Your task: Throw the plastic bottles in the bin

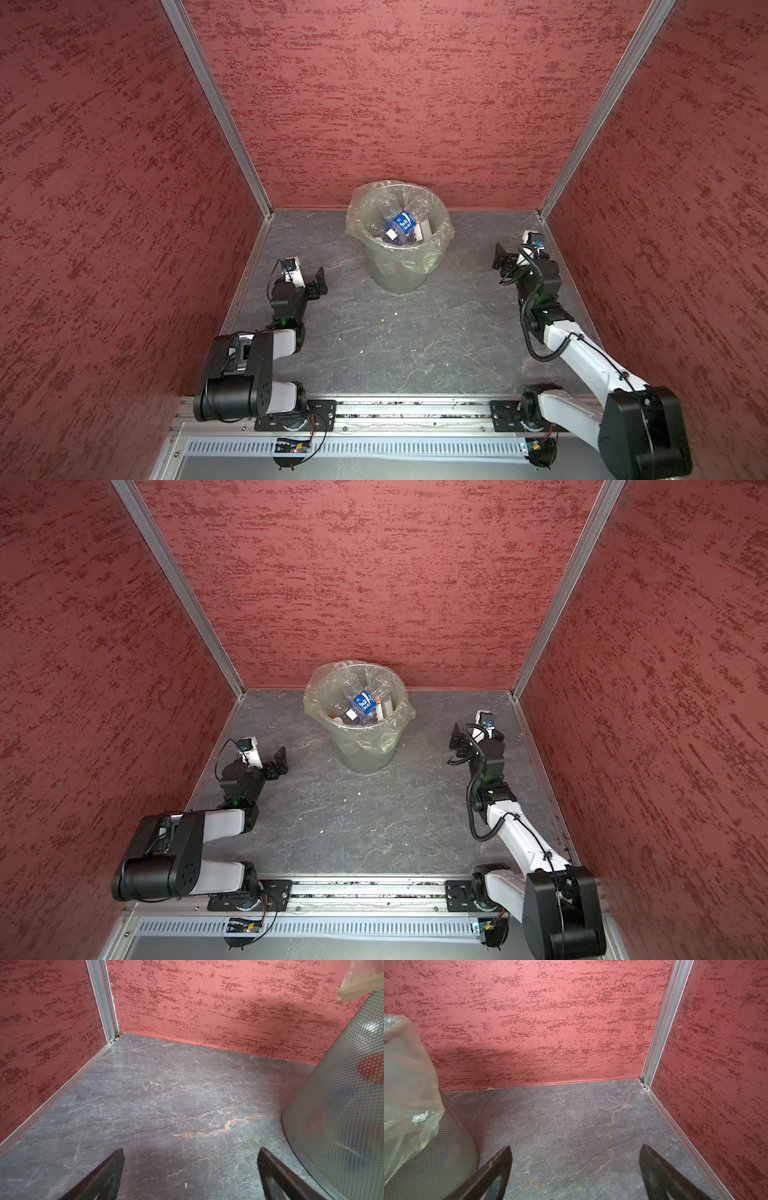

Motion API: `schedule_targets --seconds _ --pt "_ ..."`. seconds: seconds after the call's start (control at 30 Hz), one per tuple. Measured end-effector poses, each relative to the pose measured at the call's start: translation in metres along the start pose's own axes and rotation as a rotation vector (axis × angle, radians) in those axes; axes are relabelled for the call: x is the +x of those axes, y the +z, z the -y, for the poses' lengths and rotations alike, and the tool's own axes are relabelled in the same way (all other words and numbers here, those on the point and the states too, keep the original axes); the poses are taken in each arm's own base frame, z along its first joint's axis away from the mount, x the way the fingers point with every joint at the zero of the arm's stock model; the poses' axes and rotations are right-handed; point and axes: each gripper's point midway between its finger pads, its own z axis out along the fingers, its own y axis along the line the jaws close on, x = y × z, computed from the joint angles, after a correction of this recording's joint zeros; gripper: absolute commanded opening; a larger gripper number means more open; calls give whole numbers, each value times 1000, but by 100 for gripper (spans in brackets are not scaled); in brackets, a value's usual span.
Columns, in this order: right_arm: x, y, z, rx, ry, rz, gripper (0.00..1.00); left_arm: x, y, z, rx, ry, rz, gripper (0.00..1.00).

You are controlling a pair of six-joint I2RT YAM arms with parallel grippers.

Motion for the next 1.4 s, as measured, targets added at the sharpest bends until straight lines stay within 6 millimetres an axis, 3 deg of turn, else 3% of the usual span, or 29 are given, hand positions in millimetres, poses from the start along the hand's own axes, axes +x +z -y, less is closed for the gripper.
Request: schedule_targets --seconds 0.2,0.4,0.7,0.97,1.4 --pt "-1 -1 1 2 -4 16 96 1 4 13 86 19 5 99" --pt "6 -3 2 4 -8 27 97 16 18 19 130 24 -51 100" --pt "24 10 3 10 -31 10 98 7 26 19 131 35 -45 99" --pt "46 15 17 68 -60 -25 98 10 26 19 130 34 -54 99" --pt "101 13 33 134 -91 -86 98 9 26 19 127 34 -54 99"
